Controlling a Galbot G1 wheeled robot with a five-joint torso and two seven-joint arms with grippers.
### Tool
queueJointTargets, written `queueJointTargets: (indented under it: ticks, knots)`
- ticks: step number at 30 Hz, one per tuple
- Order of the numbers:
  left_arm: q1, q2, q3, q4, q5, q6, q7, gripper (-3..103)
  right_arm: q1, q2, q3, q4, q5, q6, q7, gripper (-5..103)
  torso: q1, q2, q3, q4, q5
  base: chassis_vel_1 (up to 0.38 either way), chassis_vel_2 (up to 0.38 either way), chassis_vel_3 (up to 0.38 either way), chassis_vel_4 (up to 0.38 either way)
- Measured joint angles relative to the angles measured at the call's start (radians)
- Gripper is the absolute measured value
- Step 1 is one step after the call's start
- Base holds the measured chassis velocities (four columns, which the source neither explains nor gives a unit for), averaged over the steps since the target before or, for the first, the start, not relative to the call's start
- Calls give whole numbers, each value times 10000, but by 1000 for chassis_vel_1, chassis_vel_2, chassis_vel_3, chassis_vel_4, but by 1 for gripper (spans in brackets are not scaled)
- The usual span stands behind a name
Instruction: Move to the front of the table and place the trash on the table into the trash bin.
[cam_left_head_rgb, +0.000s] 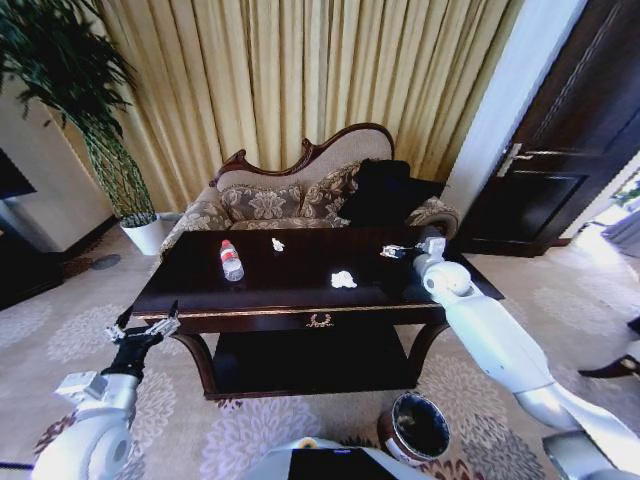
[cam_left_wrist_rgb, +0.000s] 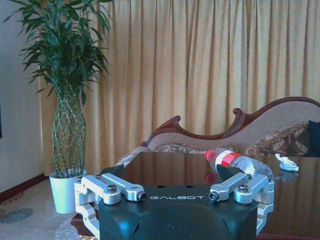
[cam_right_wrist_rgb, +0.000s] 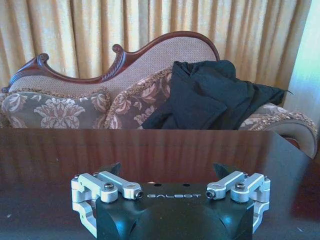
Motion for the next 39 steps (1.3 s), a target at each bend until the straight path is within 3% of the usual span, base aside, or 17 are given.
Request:
queueJointTargets:
  ticks: [13, 29, 39]
  knots:
    - [-54, 33, 0, 10, -8, -36, -6, 100, -922, 157, 453, 541, -70, -204, 50, 100, -1, 0, 0, -3, 0, 0, 0, 0, 0]
    - [-53, 109, 169, -44, 87, -157, 29, 100, -753, 357, 314, 616, -65, -134, 322, 100, -1, 0, -1, -3, -1, 0, 0, 0, 0]
    - [-70, 97, 362, -66, 171, -193, 30, 100, -349, 756, 139, 551, 790, -713, 1633, 100, -1, 0, 0, -2, -1, 0, 0, 0, 0]
